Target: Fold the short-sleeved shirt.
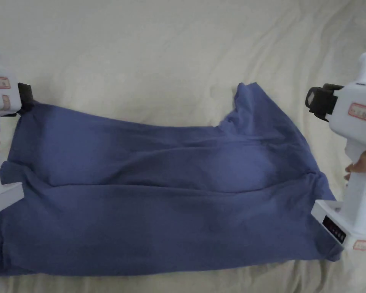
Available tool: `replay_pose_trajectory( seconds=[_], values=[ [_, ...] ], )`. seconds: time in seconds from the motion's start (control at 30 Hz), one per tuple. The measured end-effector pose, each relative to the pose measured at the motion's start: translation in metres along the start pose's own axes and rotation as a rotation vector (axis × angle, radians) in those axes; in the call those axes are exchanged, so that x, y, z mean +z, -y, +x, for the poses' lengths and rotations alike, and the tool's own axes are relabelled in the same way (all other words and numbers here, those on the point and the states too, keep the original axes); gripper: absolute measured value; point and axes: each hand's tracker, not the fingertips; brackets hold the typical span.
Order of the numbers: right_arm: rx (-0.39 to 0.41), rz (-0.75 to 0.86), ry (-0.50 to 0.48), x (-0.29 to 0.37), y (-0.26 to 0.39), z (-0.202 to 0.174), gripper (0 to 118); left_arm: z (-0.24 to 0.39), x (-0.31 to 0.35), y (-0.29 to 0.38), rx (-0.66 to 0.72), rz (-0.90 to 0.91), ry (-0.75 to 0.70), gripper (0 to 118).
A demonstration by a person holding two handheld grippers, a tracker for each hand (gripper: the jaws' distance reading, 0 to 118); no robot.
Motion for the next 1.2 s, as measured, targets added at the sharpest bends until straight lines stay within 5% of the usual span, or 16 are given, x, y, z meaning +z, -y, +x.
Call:
replay_pose_trajectory(
  seconds=[0.07, 0.17, 0.2, 0.37, 0.5, 0.57, 0.63, 0.8, 0.9, 1.2],
  values=[
    [-0.035, -0.119, -0.005, -0.028, -0.021, 0.012, 13, -0.008, -0.005, -0.007, -0.017, 0.017, 0.003, 2],
    [-0.016, -0.301, -0.01, -0.075, -0.036, 0.027, 106, -0.005, 0.005, -0.003, -0.021, 0.034, 0.013, 2],
    [-0.002, -0.363, 0.002, -0.092, -0.034, 0.03, 118, -0.006, 0.006, -0.003, -0.024, 0.041, 0.014, 2],
    [-0.022, -0.511, 0.165, -0.15, -0.015, 0.055, 118, -0.009, 0.015, 0.002, 0.011, 0.05, 0.026, 2],
    [-0.072, -0.57, 0.19, -0.166, 0.006, 0.063, 118, 0.004, 0.025, 0.01, 0.004, 0.046, 0.023, 2],
    [-0.081, -0.575, 0.187, -0.17, 0.013, 0.063, 104, 0.019, 0.035, 0.018, 0.0, 0.039, 0.018, 2],
    [-0.077, -0.585, 0.194, -0.173, 0.014, 0.06, 68, 0.023, 0.035, 0.021, 0.016, 0.028, 0.027, 2],
    [-0.08, -0.585, 0.17, -0.176, 0.018, 0.055, 44, 0.021, 0.024, 0.022, 0.02, 0.009, 0.024, 2],
    [-0.051, -0.567, 0.2, -0.17, 0.012, 0.053, 7, 0.021, 0.019, 0.021, 0.004, -0.004, 0.016, 2],
    [-0.005, -0.508, 0.149, -0.121, -0.019, 0.052, 5, 0.001, 0.022, 0.009, 0.017, -0.003, 0.009, 2]
  ],
)
